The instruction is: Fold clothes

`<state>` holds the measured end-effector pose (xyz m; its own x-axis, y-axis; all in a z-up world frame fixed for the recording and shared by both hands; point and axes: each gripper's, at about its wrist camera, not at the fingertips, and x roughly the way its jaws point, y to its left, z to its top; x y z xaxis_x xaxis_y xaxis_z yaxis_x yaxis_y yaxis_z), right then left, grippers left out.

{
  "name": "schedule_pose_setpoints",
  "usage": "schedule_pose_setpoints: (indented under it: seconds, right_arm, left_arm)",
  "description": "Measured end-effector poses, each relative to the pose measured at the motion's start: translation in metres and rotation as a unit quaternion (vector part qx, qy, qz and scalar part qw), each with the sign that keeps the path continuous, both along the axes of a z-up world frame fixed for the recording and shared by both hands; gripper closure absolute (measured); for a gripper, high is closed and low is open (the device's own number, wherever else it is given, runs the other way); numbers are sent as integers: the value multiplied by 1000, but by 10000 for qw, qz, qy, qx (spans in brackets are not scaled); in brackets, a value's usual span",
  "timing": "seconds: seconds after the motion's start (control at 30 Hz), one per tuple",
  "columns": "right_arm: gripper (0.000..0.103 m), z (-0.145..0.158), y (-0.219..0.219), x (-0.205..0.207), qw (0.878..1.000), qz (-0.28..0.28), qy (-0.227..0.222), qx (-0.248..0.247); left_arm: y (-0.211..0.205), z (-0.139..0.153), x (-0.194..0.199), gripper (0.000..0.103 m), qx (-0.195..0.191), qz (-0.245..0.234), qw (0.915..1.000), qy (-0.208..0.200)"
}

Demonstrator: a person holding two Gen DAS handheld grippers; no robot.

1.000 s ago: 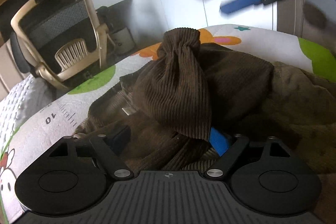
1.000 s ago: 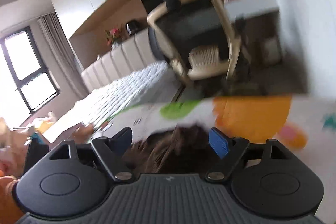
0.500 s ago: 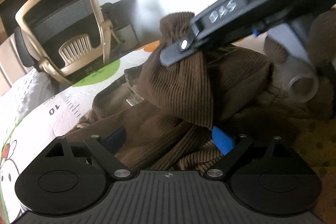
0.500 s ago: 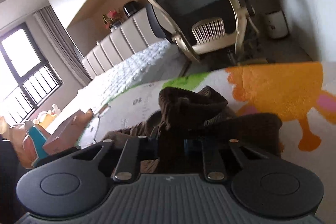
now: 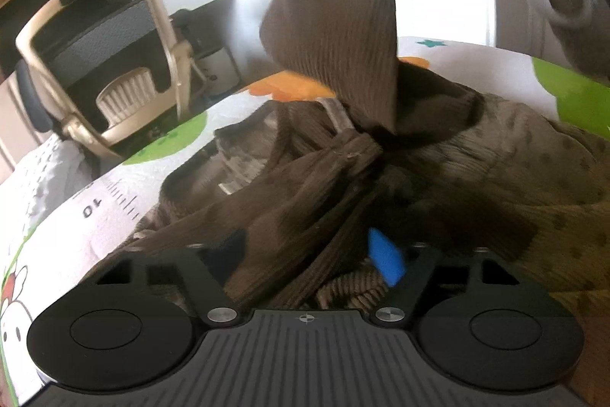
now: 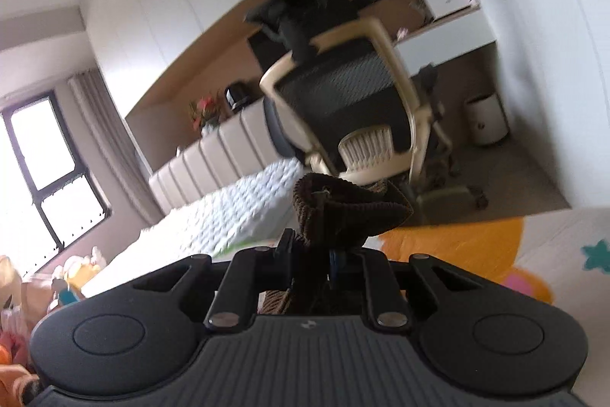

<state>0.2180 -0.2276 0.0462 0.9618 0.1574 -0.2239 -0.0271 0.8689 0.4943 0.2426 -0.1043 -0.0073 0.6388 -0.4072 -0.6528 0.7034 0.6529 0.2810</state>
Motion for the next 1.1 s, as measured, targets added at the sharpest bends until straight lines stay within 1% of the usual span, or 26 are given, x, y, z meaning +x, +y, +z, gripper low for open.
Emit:
schedule_pose_setpoints:
  seconds: [0.03,0.07,0.1,0.17,0.33,0.43,0.53,0.57,0.6,0.63,0.67,0.7,0.73,0.77,0.8,0.87,0.9,0.93,0.97,1.0,1.03,1.1]
  right_arm:
    - [87,2,-7,-4,9999,-78,-59,53]
    - [87,5,-13,-8,9997,-157,-119,106]
    - [87,6,-19,-11,9995,-217,-175,166]
    - [87,10,-29,-18,9987,-331,-299,251]
    - [87,22,-47,-31,9961,-516,-650,315]
    - [87,33,-44,-32,9951,-490,-835,202]
    - [87,39,-36,-27,9954,-343,-874,172]
    - [87,40,-32,-24,9957,-276,-863,168]
    - [87,40,-27,-21,9962,-191,-837,176]
    - [87,40,-21,-18,9965,-107,-811,183]
    - [87,41,-15,-13,9968,19,-786,167]
    - [87,42,-8,-9,9969,146,-761,149]
    - [87,41,1,-3,9967,333,-735,108]
    - [87,41,11,2,9961,522,-709,66]
    - [87,40,22,9,9954,699,-659,31]
    - [87,30,50,28,9928,1123,-411,-113]
    - [86,24,65,39,9906,1331,-249,-214]
    - [85,17,80,50,9876,1538,-86,-315]
    - [79,7,93,65,9834,1759,214,-383]
    - [71,-1,101,77,9801,1903,465,-321]
    - [70,-9,109,89,9760,2042,714,-254]
    - [69,-12,110,89,9749,2082,777,-167]
  left_arm:
    - [-1,-1,1,60,3,-5,10000,-12]
    - [-1,-2,2,85,-10,5,10000,-5]
    - [-1,-2,4,94,-52,62,10000,11]
    - [0,1,9,94,-215,199,9996,26]
    - [-15,-4,10,95,-533,230,9978,317]
    - [-23,-6,11,95,-723,248,9959,491]
    - [-32,-9,12,93,-912,266,9933,664]
    - [-35,-10,12,88,-975,272,9922,722]
    - [-38,-11,12,78,-1038,278,9911,780]
    - [-37,-10,10,77,-1090,250,9906,789]
    - [-34,-9,5,63,-1129,188,9906,748]
    - [-29,-4,0,43,-1199,133,9896,786]
    - [-21,3,-4,32,-1332,79,9870,898]
    - [-12,11,-10,16,-1465,-3,9844,972]
    - [-4,18,-17,12,-1509,-98,9838,967]
    - [11,29,-31,10,-1463,-213,9852,864]
    - [17,32,-36,10,-1413,-180,9865,810]
    - [24,34,-37,10,-1397,-113,9868,809]
    - [30,35,-35,10,-1418,-11,9862,860]
    - [36,36,-33,10,-1458,108,9849,930]
    - [41,36,-31,10,-1516,248,9830,1011]
    - [49,37,-25,10,-1617,511,9790,1127]
